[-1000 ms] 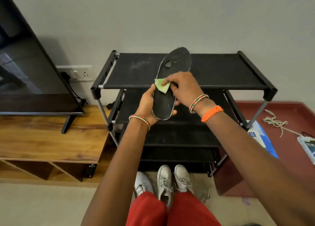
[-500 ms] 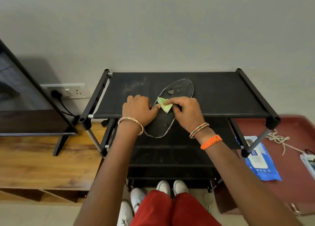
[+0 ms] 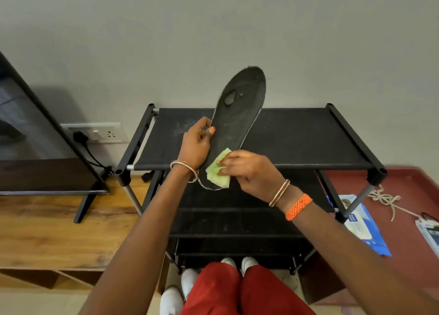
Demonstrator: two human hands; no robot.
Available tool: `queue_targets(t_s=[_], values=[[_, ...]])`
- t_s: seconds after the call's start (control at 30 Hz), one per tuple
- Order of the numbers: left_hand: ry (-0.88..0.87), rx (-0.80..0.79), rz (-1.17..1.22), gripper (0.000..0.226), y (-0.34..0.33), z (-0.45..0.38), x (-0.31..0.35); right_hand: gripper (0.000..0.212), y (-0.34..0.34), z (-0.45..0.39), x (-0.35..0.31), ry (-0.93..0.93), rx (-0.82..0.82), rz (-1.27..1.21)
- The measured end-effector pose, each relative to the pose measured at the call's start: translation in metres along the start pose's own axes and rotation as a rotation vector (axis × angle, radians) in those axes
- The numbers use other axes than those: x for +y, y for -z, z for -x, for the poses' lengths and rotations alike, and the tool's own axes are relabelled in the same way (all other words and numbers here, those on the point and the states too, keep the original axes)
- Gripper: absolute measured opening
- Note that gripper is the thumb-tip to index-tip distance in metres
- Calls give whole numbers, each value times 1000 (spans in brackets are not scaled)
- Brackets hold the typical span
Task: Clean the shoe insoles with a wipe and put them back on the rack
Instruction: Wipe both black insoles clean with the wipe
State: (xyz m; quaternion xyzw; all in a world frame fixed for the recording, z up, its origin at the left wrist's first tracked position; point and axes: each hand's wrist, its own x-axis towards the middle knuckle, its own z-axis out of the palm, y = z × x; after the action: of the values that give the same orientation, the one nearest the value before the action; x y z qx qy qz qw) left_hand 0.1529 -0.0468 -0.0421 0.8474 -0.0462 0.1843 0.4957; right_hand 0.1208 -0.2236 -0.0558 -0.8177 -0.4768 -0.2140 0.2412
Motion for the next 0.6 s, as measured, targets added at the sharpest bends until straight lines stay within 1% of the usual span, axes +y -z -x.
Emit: queue_targets(t_s=[0.03, 0.07, 0.1, 0.17, 0.2, 0.23, 0.27, 0.37, 0.4, 0.43, 0.47, 0.57, 0.6], values=[[1, -26, 35, 15, 1, 0, 0, 37, 3, -2, 1, 62, -64, 66], [3, -44, 68, 17, 2, 1, 0, 40, 7, -5, 6, 79, -74, 107], [9, -50, 85, 19, 2, 2, 1, 40, 11, -9, 15, 34, -35, 123], [22, -57, 75, 18, 3, 4, 3, 37, 20, -17, 37, -171, 101, 122], [26, -61, 62, 17, 3, 4, 2, 36, 23, -19, 44, -242, 136, 118], [23, -63, 54, 17, 3, 3, 2, 36, 23, -19, 45, -250, 129, 121], [21, -67, 57, 18, 3, 2, 2, 36, 19, -19, 40, -187, 92, 135], [34, -92, 82, 23, 2, -5, 1, 41, 6, -8, 12, 93, -123, 172], [35, -96, 96, 24, 2, -5, 0, 44, 6, -7, 10, 126, -161, 178], [32, -95, 114, 24, 2, -5, -3, 46, 9, -9, 15, 126, -160, 185], [29, -97, 127, 24, 4, -4, -5, 48, 13, -12, 24, 71, -115, 202], [51, -141, 133, 20, 5, -3, -8, 41, 22, -20, 50, -295, 85, 175], [58, -154, 139, 19, 5, -4, -8, 40, 22, -19, 50, -342, 112, 152]])
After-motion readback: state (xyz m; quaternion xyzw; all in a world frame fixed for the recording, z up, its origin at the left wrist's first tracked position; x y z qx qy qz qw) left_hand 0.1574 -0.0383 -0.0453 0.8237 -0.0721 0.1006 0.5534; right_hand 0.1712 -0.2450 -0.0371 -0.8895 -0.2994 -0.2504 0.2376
